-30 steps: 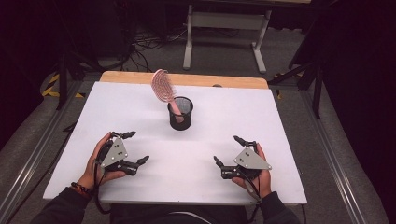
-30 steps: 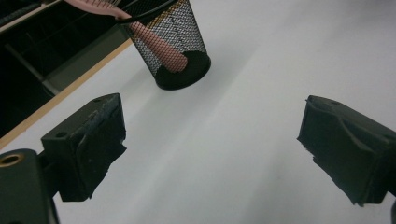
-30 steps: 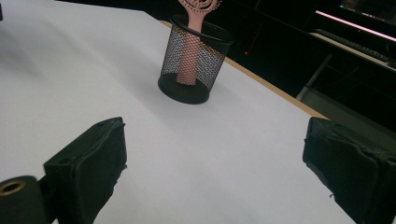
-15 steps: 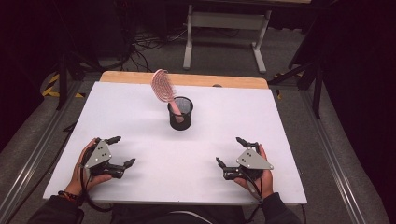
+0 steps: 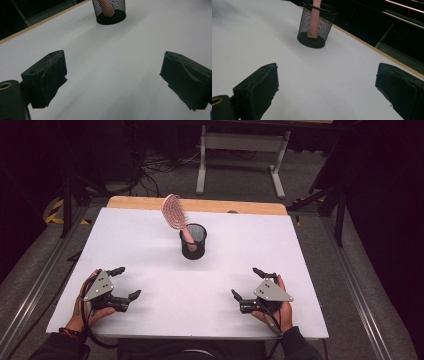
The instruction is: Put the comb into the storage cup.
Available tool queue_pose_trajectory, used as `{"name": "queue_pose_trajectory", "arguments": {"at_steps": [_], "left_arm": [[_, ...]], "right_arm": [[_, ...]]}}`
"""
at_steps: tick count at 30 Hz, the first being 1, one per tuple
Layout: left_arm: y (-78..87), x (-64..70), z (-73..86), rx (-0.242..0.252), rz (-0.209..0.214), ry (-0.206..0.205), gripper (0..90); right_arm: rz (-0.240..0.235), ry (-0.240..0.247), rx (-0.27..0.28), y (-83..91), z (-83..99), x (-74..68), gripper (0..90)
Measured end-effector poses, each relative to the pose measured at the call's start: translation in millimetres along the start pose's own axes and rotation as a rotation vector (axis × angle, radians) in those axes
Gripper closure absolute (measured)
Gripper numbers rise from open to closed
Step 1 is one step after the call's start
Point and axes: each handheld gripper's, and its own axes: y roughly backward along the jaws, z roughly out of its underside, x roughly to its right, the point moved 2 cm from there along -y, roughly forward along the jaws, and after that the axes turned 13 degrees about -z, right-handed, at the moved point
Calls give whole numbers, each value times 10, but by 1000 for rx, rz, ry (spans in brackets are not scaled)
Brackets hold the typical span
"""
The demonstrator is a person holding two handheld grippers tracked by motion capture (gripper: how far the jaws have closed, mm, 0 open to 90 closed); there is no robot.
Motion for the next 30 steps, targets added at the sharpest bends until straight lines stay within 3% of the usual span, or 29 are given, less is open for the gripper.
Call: {"name": "queue_pose_trajectory", "arguments": {"at_steps": [18,30], "left_arm": [[36,-20,-38,30,3,3,75],[2,-9,-36,23,20,-3,75]], "right_arm": [[21,9,5,8,-36,-27,52],[41,-3,7,32,-17,2,52]]}}
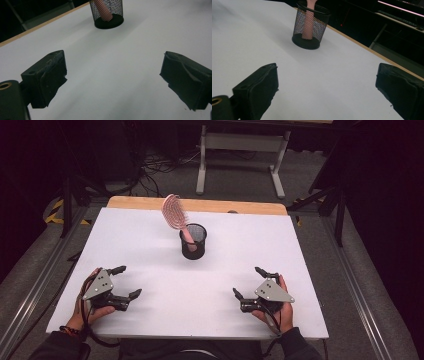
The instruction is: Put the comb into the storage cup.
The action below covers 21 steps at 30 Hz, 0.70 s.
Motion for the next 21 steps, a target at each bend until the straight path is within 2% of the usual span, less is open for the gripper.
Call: {"name": "queue_pose_trajectory", "arguments": {"at_steps": [21], "left_arm": [[-29,-9,-18,1,8,-2,73]], "right_arm": [[7,-3,-6,24,26,1,52]]}}
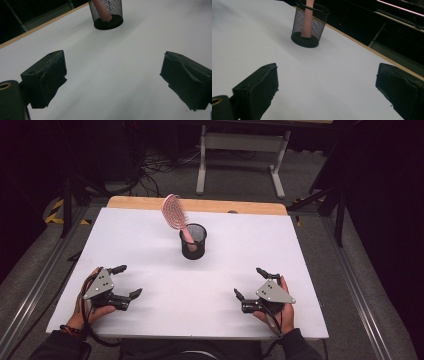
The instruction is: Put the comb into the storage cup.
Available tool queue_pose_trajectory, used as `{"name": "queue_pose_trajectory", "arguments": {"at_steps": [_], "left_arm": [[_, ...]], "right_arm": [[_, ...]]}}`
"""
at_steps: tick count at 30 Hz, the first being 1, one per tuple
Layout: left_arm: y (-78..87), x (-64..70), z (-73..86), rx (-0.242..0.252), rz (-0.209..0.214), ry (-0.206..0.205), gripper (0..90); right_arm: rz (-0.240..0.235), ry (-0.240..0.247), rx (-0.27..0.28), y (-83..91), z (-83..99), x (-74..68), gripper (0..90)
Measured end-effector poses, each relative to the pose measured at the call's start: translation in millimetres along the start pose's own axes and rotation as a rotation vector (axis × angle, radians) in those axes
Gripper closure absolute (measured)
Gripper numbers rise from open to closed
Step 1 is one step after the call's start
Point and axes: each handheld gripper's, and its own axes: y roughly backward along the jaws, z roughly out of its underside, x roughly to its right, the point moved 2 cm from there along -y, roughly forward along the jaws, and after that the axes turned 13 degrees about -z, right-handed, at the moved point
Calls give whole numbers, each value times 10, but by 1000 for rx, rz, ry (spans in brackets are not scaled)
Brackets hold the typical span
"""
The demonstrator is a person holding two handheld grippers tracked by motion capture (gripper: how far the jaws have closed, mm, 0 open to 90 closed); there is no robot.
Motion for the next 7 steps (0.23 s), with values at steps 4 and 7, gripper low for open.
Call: {"name": "queue_pose_trajectory", "arguments": {"at_steps": [4,7], "left_arm": [[4,-1,-2,-1,-1,-2,72],[-2,-3,-4,-2,-2,4,72]], "right_arm": [[9,6,13,7,-9,-4,53],[8,-2,9,1,-1,4,53]]}}
